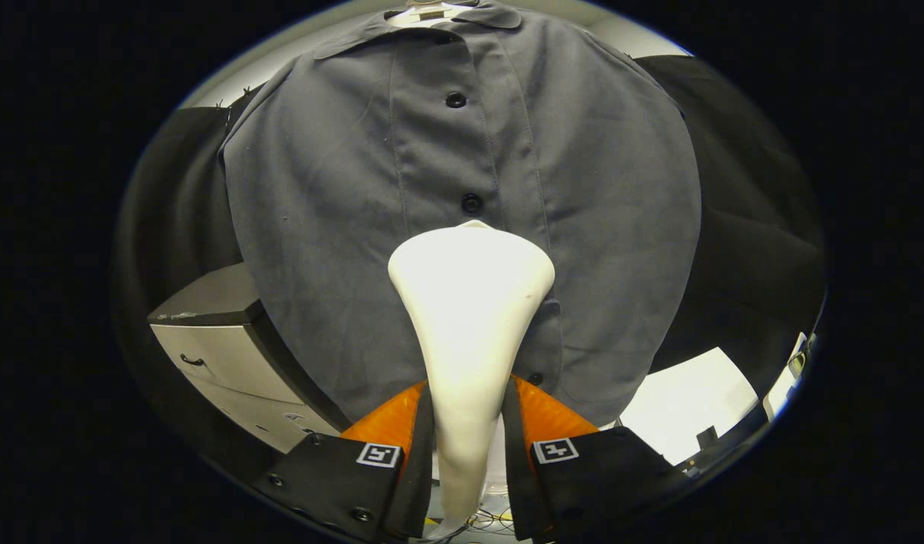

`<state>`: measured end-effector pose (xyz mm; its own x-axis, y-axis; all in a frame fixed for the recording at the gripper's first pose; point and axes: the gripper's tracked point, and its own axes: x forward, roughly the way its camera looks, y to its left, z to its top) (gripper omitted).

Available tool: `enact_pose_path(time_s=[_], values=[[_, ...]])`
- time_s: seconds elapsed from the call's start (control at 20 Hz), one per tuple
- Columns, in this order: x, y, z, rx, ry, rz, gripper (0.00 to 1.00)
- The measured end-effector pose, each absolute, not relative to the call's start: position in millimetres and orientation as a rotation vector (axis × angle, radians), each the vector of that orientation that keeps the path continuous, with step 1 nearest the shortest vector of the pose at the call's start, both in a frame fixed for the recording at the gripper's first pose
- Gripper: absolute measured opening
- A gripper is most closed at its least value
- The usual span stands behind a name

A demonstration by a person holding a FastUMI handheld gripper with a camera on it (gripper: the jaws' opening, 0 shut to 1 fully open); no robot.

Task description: Iron the clothes twice with a garment steamer, once on the left side and once on the right side.

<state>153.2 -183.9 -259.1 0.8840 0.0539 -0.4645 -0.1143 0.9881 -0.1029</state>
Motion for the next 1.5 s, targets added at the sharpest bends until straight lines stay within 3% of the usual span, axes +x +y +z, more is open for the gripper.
enact_pose_path(time_s=[1.5], values=[[123, -218, -321, -0.093, 0.631, 0.039, 0.50]])
